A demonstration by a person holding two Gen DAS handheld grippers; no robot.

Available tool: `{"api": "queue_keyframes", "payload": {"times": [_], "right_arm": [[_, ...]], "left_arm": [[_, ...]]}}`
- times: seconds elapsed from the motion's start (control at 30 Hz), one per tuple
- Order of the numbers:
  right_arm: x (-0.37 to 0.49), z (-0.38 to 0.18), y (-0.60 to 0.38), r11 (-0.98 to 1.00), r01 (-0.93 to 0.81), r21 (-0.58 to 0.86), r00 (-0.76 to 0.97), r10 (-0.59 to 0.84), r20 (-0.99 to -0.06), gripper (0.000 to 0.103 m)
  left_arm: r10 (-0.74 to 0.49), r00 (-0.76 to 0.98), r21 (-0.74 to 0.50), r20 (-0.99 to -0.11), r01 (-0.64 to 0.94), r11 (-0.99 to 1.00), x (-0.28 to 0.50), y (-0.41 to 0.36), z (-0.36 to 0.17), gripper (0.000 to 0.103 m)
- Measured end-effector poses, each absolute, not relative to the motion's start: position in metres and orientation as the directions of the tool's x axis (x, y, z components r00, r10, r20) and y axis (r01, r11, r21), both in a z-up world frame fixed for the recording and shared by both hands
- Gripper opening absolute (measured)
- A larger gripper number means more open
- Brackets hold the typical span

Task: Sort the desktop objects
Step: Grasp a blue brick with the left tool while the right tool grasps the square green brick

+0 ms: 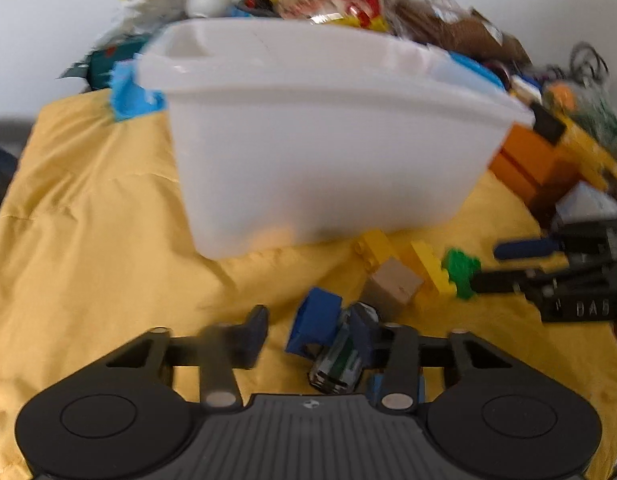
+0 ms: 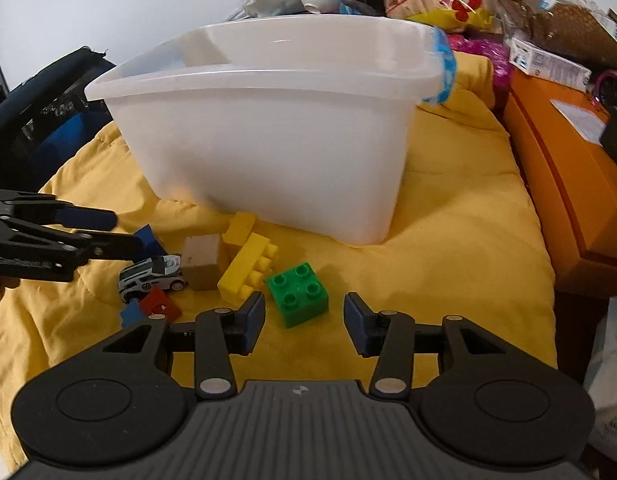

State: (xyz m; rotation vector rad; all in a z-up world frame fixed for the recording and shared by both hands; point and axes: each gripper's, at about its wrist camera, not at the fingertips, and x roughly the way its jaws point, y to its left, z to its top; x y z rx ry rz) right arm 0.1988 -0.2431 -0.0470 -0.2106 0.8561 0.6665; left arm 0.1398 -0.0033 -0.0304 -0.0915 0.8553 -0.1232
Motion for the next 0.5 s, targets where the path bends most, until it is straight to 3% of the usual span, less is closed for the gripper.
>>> {"api": "queue_keyframes", "payload": {"times": [0.07, 0.23, 0.33, 0.5], "right_arm": [[0.2, -0.049, -0.239, 0.775, -0.626, 0.085, 0.466, 0.459, -0.756, 0.054], [0.202, -0.056, -0.228, 0.761, -0.646, 0.066, 0.459, 0.456, -0.762, 0.054], [0.207, -0.06, -0.224, 0.766, -0.641, 0.055, 0.465, 0.444, -0.766, 0.054], [0.211, -0.061, -0.229, 0.763, -0.64, 0.093, 0.429, 0.455, -0.78, 0.042]], "left_arm": [[-0.151, 0.654, -0.136, -0.741, 0.075, 0.988, 0.141, -0.005, -0.031, 0.042], [-0.158, 0.65, -0.143, -0.743, 0.077, 0.987, 0.145, -0.005, -0.03, 0.024], [-0.159, 0.649, -0.138, -0.744, 0.083, 0.987, 0.145, -0.005, -0.028, 0.023], [-0.154, 0.649, -0.138, -0.745, 0.075, 0.988, 0.139, -0.001, -0.03, 0.023]]}}
